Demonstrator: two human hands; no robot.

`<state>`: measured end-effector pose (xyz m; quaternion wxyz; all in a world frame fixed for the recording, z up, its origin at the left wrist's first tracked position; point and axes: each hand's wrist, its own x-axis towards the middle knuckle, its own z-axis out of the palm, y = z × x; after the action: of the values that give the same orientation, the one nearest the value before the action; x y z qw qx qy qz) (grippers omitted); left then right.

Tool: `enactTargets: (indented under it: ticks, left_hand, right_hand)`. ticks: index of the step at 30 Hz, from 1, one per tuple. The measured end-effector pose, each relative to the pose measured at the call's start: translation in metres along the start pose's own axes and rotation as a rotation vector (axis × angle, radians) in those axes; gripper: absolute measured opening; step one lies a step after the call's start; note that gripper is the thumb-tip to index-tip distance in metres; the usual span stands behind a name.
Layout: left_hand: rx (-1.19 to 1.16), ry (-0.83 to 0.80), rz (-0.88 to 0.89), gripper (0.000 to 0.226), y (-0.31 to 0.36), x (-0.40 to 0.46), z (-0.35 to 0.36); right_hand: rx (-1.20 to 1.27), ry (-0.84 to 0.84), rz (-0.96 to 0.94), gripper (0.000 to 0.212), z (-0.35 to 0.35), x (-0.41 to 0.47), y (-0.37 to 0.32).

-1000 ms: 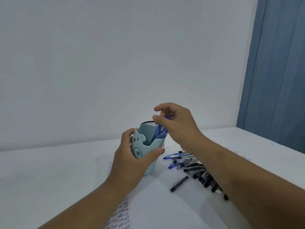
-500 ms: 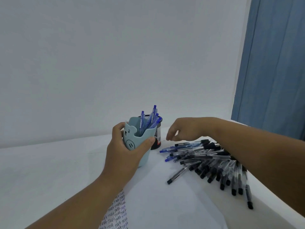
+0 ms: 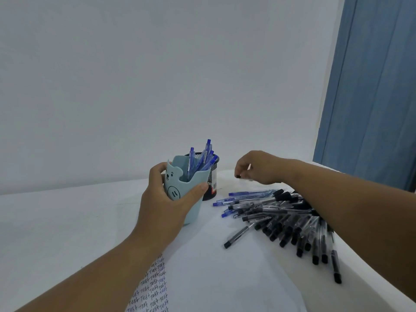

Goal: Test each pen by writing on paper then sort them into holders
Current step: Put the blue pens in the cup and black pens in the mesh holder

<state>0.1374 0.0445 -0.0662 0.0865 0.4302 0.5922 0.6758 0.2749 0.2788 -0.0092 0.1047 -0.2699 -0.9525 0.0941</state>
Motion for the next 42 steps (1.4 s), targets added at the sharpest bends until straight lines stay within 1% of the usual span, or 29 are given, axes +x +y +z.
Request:
enactTargets:
  ticks: [4, 6, 9, 10, 11, 14, 16, 18, 21, 25, 27, 31, 33, 36, 40, 42]
  left_hand:
    - [-0.014, 0.001, -0.008, 0.06, 0.003, -0.001, 0.001]
    - [-0.018, 0.003, -0.008, 0.061, 0.003, 0.0, 0.001]
    - [-0.022, 0.001, -0.006, 0.061, 0.002, 0.0, 0.001]
    - [-0.021, -0.001, -0.006, 0.062, 0.002, 0.0, 0.001]
    - [-0.021, 0.0, -0.007, 0.063, 0.001, 0.001, 0.001]
    - [-0.021, 0.007, -0.006, 0.066, 0.0, 0.001, 0.001]
    - [-0.012, 0.006, -0.002, 0.071, -0.001, 0.001, 0.001]
    - [-0.012, 0.005, 0.001, 0.068, -0.001, 0.001, 0.001]
    - [-0.008, 0.006, 0.0, 0.062, -0.001, 0.001, 0.0]
    - [0.001, 0.007, 0.0, 0.061, -0.001, 0.0, 0.001]
    - [0.0, 0.007, 0.001, 0.06, 0.0, 0.0, 0.0]
    - [-0.01, 0.0, -0.003, 0.06, 0.001, 0.0, 0.001]
    - [-0.017, 0.001, -0.002, 0.06, 0.001, 0.0, 0.001]
    - [-0.012, 0.007, -0.003, 0.06, -0.001, 0.0, 0.0]
    - [-0.013, 0.001, -0.001, 0.063, -0.002, 0.0, 0.0]
    - [-0.012, 0.001, -0.002, 0.067, -0.001, 0.0, 0.0]
  right_hand:
    - [-0.098, -0.106, 0.018, 0.017, 0.015, 0.005, 0.002]
    - [-0.093, -0.085, 0.006, 0.018, 0.017, 0.006, 0.001]
    - [-0.092, -0.03, -0.06, 0.013, 0.012, 0.006, -0.009]
    - [-0.077, -0.046, -0.076, 0.014, 0.01, 0.004, -0.014]
    - [-0.054, -0.098, -0.081, 0.019, 0.007, 0.003, -0.021]
    - [-0.066, -0.324, -0.021, 0.046, 0.002, -0.002, -0.04]
    - [-0.108, -0.375, 0.011, 0.057, 0.002, -0.005, -0.048]
    - [-0.115, -0.391, 0.026, 0.06, 0.0, -0.006, -0.054]
    - [-0.128, -0.423, 0.055, 0.058, -0.001, -0.008, -0.064]
    - [-0.216, -0.455, 0.051, 0.058, -0.001, -0.008, -0.073]
    - [-0.225, -0.441, 0.046, 0.055, 0.0, -0.008, -0.073]
    - [-0.22, -0.357, 0.018, 0.036, 0.004, -0.006, -0.068]
    - [-0.198, -0.363, 0.028, 0.036, 0.004, -0.006, -0.067]
    - [-0.213, -0.414, 0.045, 0.04, 0.002, -0.008, -0.069]
    - [-0.246, -0.391, 0.012, 0.028, 0.006, -0.005, -0.067]
    - [-0.236, -0.386, 0.006, 0.026, 0.007, -0.004, -0.066]
